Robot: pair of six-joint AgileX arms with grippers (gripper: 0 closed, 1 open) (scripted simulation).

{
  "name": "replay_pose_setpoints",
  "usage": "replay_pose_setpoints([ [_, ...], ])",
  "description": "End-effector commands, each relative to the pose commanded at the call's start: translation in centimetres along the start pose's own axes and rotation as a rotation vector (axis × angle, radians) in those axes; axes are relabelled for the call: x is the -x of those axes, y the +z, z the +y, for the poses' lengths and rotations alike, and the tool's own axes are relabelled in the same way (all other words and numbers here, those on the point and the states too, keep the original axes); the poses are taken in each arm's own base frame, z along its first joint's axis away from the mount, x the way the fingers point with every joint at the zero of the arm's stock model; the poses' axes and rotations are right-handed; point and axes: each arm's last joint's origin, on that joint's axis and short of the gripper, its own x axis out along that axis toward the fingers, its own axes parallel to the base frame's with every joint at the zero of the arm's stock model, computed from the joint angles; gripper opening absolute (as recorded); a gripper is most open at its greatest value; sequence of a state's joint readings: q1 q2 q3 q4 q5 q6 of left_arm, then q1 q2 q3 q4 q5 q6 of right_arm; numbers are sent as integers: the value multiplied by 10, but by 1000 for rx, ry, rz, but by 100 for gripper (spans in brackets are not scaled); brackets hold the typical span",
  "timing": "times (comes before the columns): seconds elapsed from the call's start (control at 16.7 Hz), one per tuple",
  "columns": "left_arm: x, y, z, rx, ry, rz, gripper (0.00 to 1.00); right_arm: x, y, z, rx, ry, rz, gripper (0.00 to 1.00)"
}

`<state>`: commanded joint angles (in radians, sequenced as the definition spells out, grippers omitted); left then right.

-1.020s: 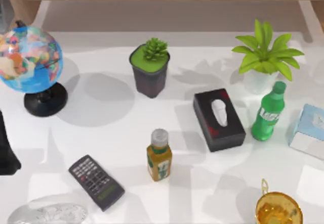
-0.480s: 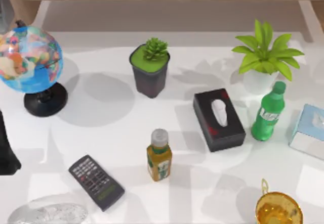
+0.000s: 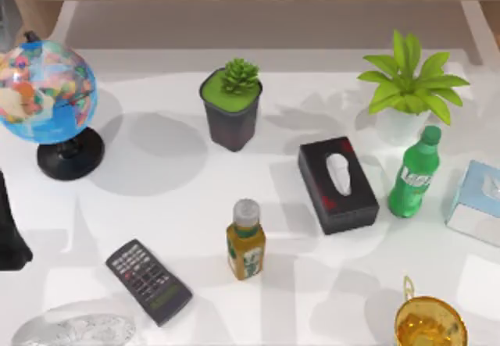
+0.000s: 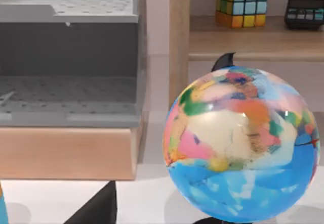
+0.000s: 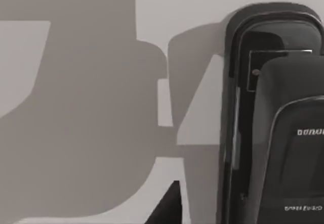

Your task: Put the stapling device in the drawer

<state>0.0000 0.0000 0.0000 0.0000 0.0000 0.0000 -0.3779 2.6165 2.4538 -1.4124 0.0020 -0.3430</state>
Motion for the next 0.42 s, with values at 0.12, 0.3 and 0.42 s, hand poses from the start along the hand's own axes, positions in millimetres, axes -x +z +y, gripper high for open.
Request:
replay_pose_setpoints([
  [0.12, 0, 0, 0, 0, 0, 0, 100, 0, 0, 0, 0, 0, 0, 100],
  [0.3, 0, 0, 0, 0, 0, 0, 100, 0, 0, 0, 0, 0, 0, 100],
  [0.42, 0, 0, 0, 0, 0, 0, 100, 0, 0, 0, 0, 0, 0, 100],
])
